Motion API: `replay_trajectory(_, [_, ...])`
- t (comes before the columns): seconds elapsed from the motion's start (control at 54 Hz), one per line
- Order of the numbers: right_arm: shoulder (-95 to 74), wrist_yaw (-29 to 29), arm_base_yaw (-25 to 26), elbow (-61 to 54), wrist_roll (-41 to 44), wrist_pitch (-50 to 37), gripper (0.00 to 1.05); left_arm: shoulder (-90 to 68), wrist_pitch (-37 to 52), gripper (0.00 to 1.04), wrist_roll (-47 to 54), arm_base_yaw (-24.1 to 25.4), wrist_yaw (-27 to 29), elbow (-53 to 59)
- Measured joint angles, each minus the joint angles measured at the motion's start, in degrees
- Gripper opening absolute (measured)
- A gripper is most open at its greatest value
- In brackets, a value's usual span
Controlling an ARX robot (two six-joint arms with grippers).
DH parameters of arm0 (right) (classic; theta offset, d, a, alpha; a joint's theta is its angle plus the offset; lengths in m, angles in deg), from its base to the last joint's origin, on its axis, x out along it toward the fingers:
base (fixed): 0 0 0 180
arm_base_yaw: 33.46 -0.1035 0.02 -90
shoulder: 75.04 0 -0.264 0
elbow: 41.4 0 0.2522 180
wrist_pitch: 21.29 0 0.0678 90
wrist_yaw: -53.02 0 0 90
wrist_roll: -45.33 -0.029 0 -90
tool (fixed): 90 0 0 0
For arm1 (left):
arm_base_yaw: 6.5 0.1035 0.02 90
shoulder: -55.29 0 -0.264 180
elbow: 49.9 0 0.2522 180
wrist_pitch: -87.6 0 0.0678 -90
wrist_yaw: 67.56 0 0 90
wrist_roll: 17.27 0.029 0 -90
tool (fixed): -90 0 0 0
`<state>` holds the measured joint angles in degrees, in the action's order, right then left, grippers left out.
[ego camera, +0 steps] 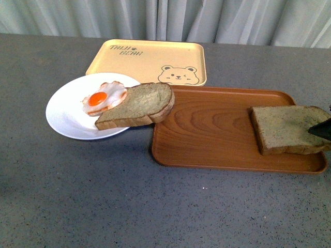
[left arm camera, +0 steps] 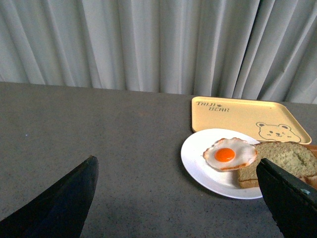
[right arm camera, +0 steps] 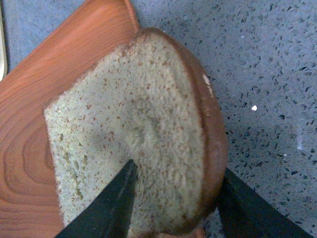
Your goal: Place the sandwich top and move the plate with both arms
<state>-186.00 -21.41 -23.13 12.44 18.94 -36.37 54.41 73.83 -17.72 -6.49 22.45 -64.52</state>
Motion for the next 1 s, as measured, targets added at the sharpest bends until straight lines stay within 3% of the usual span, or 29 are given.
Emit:
replay_trajectory(0.259, [11.91,1.64,-2.23,-0.15,-4.0,2.82,0.03,0.0,0.0,0.96,0.0,0.0,0.0,0.0])
replay_trajectory(0.463, [15.3,-0.48,-10.62,6.6,-9.07,3.89,0.03,0.0,0.0,0.96,0.0,0.0,0.0,0.0])
replay_trajectory(0.741, [2.12,-9.75,-33.79,28.57,-15.65,5.57,0.03,0.0,0.0,0.96,0.0,0.0,0.0,0.0])
replay_trajectory(0.852, [-4.52,-11.72,-39.26,34.69,-16.94,6.95,0.03,0.0,0.0,0.96,0.0,0.0,0.0,0.0])
replay_trajectory(1.0, [-9.66,-13.31,-42.64,37.03,-18.23,7.54,0.03,0.0,0.0,0.96,0.0,0.0,0.0,0.0])
